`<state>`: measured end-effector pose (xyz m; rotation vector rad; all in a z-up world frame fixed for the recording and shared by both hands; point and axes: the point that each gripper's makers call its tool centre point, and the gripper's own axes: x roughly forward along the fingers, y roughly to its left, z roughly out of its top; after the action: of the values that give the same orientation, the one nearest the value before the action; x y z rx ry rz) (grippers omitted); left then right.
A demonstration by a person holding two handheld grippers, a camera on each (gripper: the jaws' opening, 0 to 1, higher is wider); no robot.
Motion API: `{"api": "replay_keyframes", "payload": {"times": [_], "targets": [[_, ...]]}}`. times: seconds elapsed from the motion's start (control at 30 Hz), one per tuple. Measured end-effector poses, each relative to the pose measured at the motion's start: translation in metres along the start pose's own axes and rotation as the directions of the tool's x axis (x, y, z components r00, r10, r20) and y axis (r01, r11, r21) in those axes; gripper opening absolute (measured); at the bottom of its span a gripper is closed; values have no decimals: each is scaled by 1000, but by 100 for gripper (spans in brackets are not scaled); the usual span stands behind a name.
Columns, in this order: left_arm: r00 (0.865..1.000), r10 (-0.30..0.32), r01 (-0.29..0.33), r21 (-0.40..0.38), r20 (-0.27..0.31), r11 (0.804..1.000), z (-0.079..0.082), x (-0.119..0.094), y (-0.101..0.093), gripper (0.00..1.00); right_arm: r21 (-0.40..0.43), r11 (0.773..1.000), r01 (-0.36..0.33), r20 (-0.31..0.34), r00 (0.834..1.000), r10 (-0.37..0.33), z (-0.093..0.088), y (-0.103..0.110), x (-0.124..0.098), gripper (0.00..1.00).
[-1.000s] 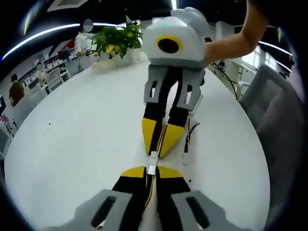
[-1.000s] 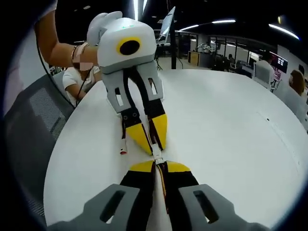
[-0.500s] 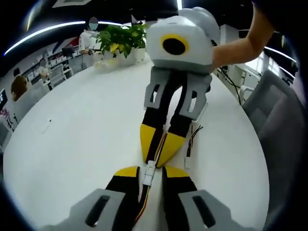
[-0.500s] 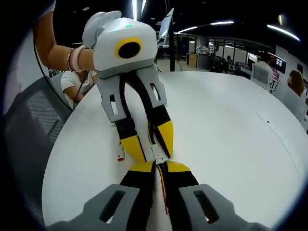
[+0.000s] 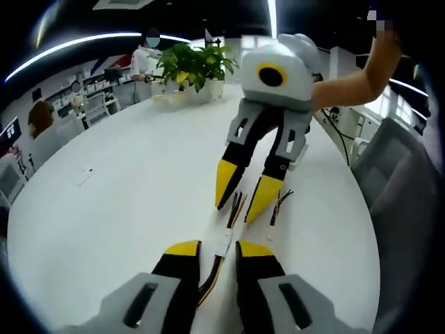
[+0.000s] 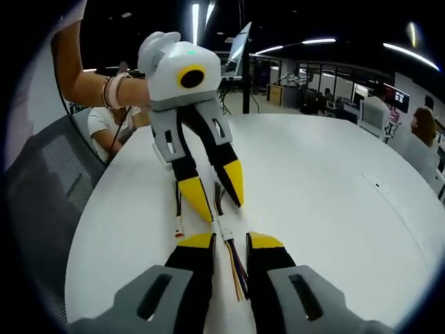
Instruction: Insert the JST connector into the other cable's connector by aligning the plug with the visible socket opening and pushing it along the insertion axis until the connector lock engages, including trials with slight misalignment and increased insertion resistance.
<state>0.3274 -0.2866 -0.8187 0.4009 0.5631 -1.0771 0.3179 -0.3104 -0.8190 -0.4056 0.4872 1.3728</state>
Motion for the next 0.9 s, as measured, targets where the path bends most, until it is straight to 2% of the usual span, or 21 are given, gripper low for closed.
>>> {"api": "replay_keyframes", "payload": {"times": [0.13, 0.5, 0.77, 0.9], "targets": [[1000, -3, 3, 4, 13, 1000, 2, -8, -7, 14, 12, 1000, -18, 23, 1000, 18, 3, 8, -7, 14], [1000, 3, -3, 31, 5, 1000, 5, -25, -30, 14, 36, 999, -30, 22, 999, 30, -2, 31, -18, 11], [999, -19, 20, 48, -27, 999, -8, -27, -45, 15, 38, 999, -32, 16, 999, 32, -6, 40, -17, 11], [999, -17, 18, 50, -31, 999, -16, -24, -45, 16, 26, 999, -34, 13, 999, 34, -10, 40, -13, 11]]}}
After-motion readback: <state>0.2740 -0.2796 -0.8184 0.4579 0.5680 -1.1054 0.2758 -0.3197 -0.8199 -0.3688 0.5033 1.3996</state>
